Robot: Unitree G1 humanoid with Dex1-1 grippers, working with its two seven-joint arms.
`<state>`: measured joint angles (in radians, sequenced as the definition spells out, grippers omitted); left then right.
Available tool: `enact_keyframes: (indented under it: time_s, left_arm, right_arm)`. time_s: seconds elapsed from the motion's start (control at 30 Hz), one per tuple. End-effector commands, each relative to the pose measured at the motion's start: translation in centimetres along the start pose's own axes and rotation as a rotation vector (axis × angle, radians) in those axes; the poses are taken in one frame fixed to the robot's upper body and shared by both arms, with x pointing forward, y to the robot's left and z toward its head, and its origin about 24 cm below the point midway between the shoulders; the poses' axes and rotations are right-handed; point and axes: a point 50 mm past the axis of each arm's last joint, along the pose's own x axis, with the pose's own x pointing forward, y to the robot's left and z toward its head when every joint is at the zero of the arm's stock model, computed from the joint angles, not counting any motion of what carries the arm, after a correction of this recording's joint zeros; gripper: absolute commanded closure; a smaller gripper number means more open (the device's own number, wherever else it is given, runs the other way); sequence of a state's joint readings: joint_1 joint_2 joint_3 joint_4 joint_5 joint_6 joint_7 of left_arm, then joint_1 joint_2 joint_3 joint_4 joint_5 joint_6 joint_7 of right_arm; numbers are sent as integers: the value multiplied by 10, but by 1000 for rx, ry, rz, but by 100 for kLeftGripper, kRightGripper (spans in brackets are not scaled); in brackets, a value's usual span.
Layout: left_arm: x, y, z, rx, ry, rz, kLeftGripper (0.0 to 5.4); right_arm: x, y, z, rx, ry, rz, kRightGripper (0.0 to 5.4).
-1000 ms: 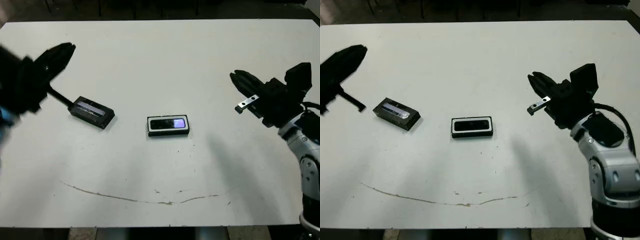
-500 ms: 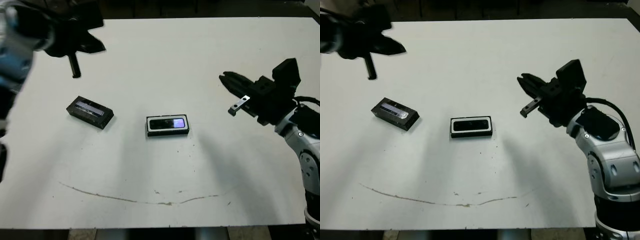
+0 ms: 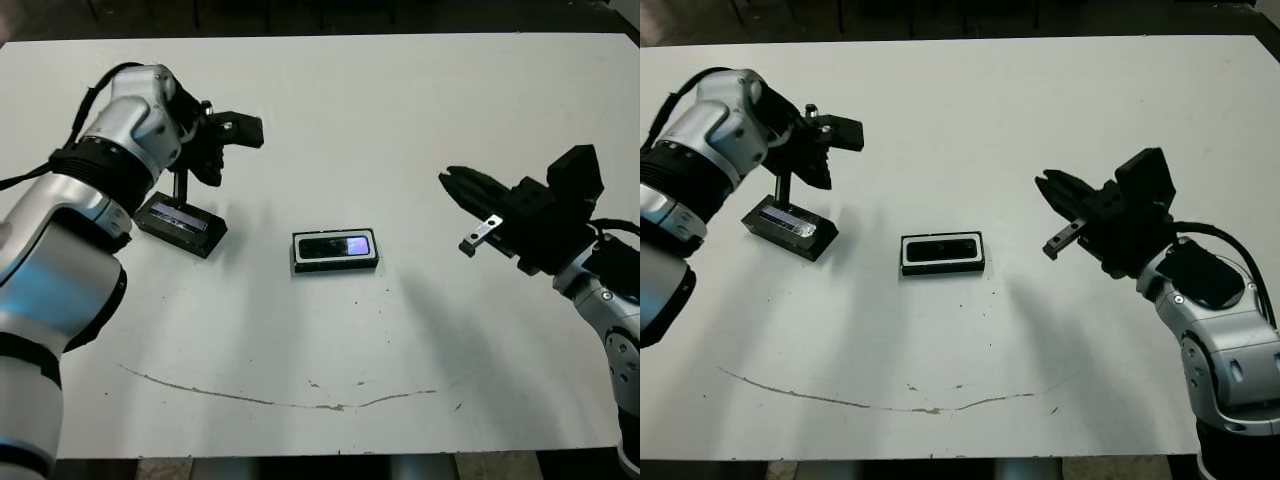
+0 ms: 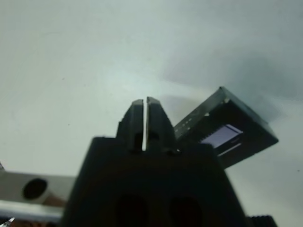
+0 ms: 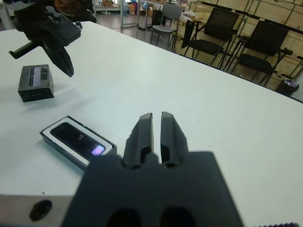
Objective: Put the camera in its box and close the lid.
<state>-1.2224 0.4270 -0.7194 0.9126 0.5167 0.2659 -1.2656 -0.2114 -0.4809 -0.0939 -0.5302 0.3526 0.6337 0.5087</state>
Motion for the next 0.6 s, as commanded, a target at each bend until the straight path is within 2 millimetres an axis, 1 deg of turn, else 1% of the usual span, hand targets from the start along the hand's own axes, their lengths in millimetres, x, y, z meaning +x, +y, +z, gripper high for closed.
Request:
enact_keyframes:
  time_s: [0.03, 0.1, 0.2, 0.4, 0.6]
  left_arm:
    - [23, -17, -7, 53, 36, -86, 540]
    - [28, -21, -7, 97, 44, -90, 540]
    - [32, -27, -8, 109, 58, -105, 540]
    - [34, -39, -8, 205, 38, -143, 540]
    - [43, -52, -11, 260, 37, -243, 540]
  right_arm:
    - [-3, 2, -5, 2, 24, 17, 539]
    - [-3, 2, -6, 5, 23, 27, 539]
    - [-3, 2, -8, 8, 24, 38, 539]
    - [-2, 4, -10, 23, 25, 54, 539]
    - [-3, 6, -12, 24, 39, 51, 539]
